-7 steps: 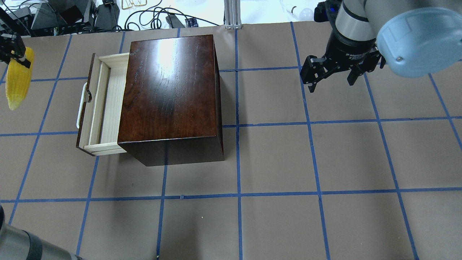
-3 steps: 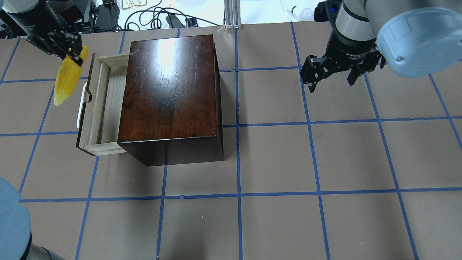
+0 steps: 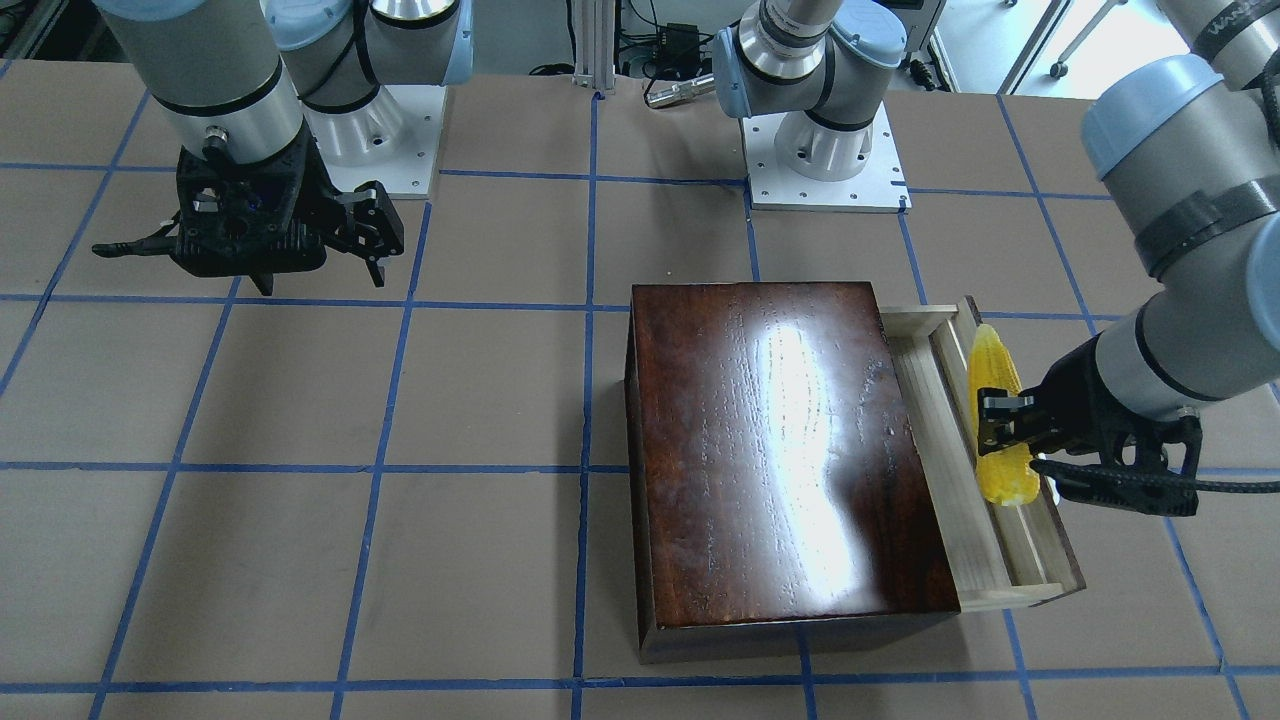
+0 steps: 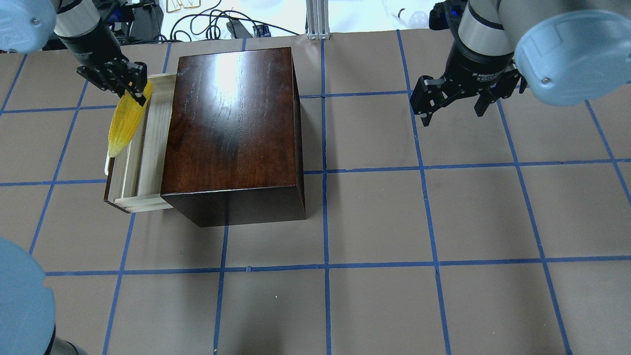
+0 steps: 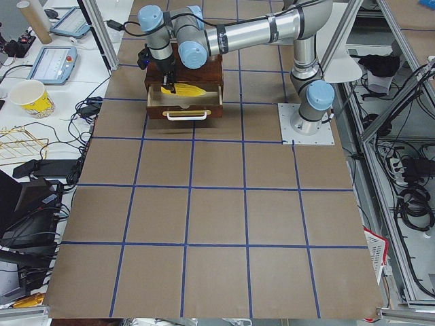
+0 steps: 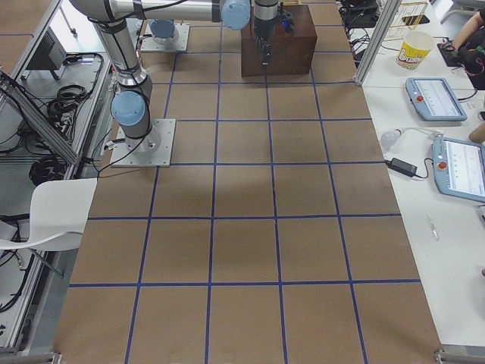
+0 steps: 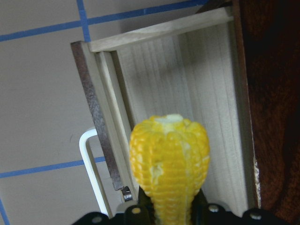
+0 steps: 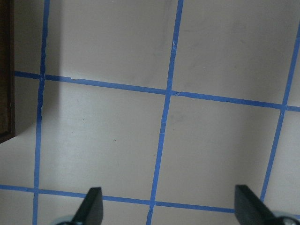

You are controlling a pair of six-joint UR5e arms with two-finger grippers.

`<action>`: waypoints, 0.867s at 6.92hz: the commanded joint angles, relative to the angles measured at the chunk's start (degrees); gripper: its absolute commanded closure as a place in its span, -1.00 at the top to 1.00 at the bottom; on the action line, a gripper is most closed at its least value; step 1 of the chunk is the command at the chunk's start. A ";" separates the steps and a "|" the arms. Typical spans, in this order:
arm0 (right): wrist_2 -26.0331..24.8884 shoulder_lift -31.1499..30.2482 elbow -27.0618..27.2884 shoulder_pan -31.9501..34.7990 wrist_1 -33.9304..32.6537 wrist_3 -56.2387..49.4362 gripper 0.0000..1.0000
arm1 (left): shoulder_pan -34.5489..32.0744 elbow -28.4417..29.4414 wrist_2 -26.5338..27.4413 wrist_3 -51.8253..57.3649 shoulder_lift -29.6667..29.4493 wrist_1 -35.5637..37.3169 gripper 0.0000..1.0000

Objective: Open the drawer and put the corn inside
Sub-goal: 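Lower the corn into the open drawer and open the left gripper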

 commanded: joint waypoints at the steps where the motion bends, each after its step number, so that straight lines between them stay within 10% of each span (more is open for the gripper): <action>1: 0.00 0.00 0.00 0.07 0.00 0.00 1.00 | 0.07 -3.77 0.05 -0.78 -0.55 4.67 -1.00; 5: 0.00 0.00 0.00 0.07 0.00 0.00 1.00 | 0.33 -4.75 -0.04 -4.56 -2.30 5.31 -1.00; 6: 0.00 0.00 0.00 0.07 0.00 0.00 1.00 | 0.42 -4.75 -0.04 -5.34 -3.00 6.27 -0.69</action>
